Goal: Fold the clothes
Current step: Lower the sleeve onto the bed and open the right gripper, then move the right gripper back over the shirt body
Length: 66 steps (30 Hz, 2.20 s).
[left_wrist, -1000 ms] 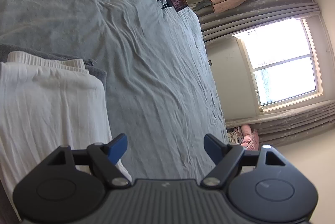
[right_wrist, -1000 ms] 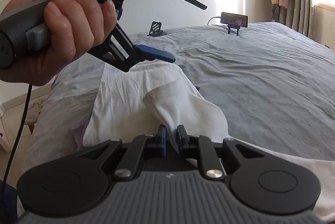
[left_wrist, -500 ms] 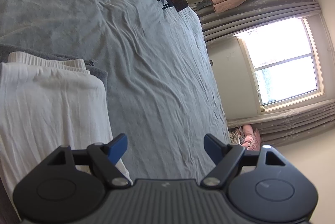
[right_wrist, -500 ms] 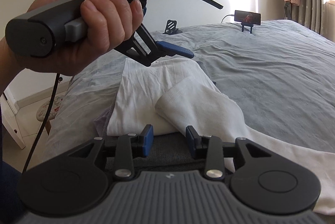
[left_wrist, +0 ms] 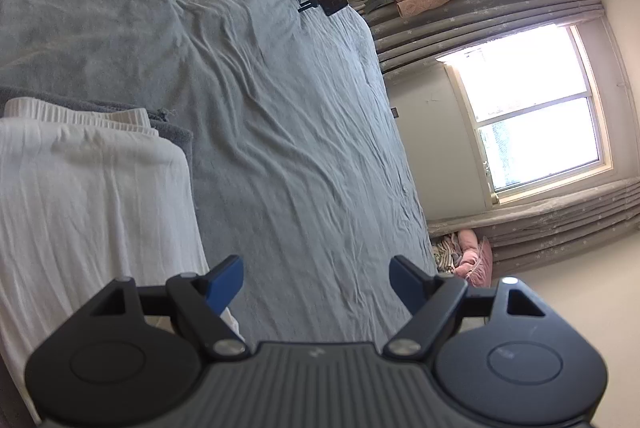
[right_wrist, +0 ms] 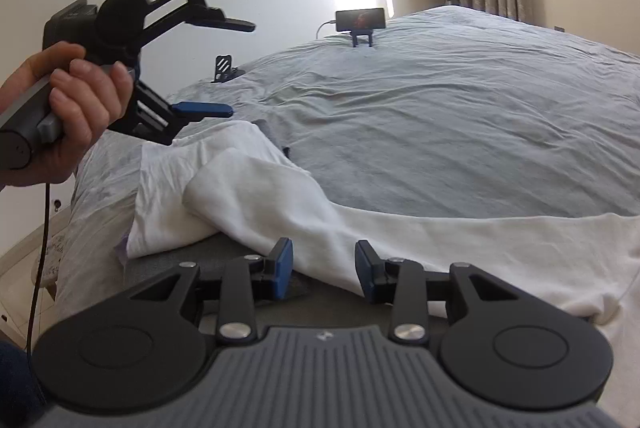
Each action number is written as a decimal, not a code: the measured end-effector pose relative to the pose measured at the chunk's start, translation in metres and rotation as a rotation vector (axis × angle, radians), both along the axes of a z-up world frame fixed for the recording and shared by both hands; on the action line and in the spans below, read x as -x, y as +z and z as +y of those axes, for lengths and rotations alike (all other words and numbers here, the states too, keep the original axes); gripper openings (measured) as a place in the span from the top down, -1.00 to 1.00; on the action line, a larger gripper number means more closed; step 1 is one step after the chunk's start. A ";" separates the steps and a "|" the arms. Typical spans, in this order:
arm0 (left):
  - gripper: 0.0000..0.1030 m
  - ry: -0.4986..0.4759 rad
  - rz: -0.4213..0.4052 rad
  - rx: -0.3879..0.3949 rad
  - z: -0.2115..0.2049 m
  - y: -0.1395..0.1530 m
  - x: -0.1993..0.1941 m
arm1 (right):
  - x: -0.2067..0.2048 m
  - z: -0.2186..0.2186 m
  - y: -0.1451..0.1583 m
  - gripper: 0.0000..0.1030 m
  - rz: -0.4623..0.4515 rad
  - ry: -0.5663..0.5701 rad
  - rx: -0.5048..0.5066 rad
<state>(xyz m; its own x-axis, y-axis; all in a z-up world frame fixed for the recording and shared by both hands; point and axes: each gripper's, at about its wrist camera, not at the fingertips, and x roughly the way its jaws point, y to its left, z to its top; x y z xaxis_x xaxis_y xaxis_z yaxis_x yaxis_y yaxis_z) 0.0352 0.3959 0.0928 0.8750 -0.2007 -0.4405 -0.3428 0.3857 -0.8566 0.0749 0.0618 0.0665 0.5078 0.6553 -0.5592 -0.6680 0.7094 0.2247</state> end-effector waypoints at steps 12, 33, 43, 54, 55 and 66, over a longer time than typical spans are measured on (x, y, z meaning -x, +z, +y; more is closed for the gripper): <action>-0.50 0.014 0.054 -0.057 -0.007 -0.001 -0.004 | -0.105 -0.061 -0.013 0.26 0.139 -0.416 0.080; -0.50 0.015 0.066 -0.054 -0.010 -0.002 -0.003 | -0.047 -0.005 -0.025 0.22 0.021 -0.266 0.105; -0.50 -0.003 0.062 -0.063 -0.022 0.001 -0.007 | -0.039 -0.038 -0.039 0.19 0.073 -0.339 0.095; -0.50 -0.110 0.039 -0.124 -0.062 0.010 -0.022 | -0.007 -0.099 -0.019 0.19 0.025 -0.415 0.016; -0.50 -0.131 0.036 -0.135 -0.070 0.011 -0.024 | -0.003 -0.113 -0.018 0.19 0.033 -0.432 0.015; -0.52 -0.529 -0.005 -0.355 -0.237 0.006 -0.029 | 0.045 -0.261 -0.024 0.19 0.089 -0.653 0.123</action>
<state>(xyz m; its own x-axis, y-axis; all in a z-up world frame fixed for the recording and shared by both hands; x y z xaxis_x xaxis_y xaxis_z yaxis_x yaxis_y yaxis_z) 0.0642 0.1588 0.0990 0.6994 -0.4489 -0.5562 -0.0246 0.7626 -0.6464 0.0300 -0.1996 0.0428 0.7266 0.1579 -0.6687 -0.0758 0.9857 0.1504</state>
